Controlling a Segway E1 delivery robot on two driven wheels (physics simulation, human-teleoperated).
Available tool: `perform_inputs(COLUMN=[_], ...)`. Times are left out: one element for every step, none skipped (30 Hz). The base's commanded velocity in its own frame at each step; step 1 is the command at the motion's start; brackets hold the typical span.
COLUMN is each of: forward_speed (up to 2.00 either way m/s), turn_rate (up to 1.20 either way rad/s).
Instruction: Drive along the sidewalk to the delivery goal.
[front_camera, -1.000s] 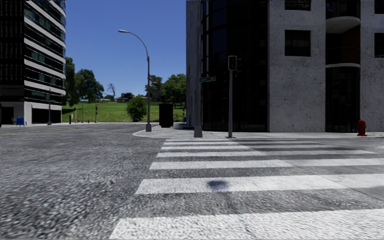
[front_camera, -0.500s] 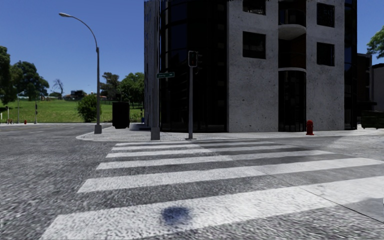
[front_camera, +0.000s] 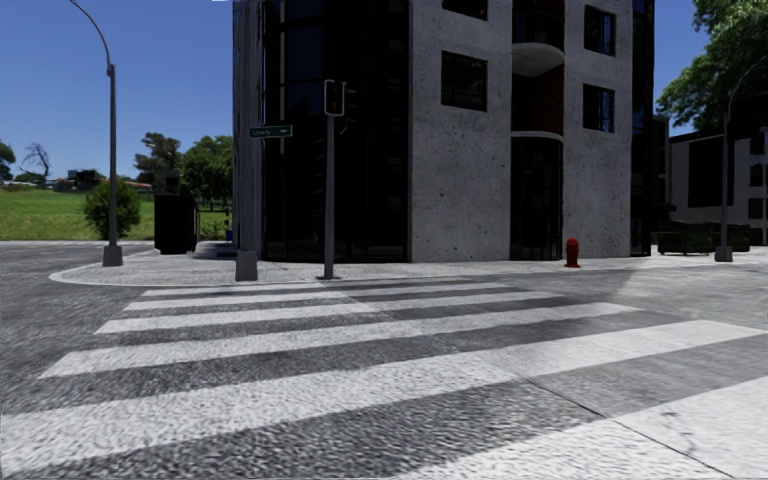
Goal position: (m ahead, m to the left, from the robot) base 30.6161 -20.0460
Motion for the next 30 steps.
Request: perform_inputs(forward_speed=[1.55, 1.55, 1.55, 1.55, 1.55, 1.55, 1.62, 2.0, 2.0, 2.0, 2.0, 2.0, 2.0, 2.0, 2.0, 2.0, 2.0, 2.0, 2.0, 2.0, 2.0, 2.0, 2.0, 2.0, 2.0, 2.0, 2.0, 2.0, 2.0, 2.0], turn_rate=[-0.43, -0.43, -0.43, -0.43, -0.42, -0.42, -0.37, -0.26, -0.13, -0.01, 0.0, 0.0, 0.0, 0.0, 0.0, 0.0, 0.0, 0.0, 0.0, 0.0, 0.0, 0.0, 0.0, 0.0, 0.0, 0.0, 0.0, 0.0, 0.0, 0.0])
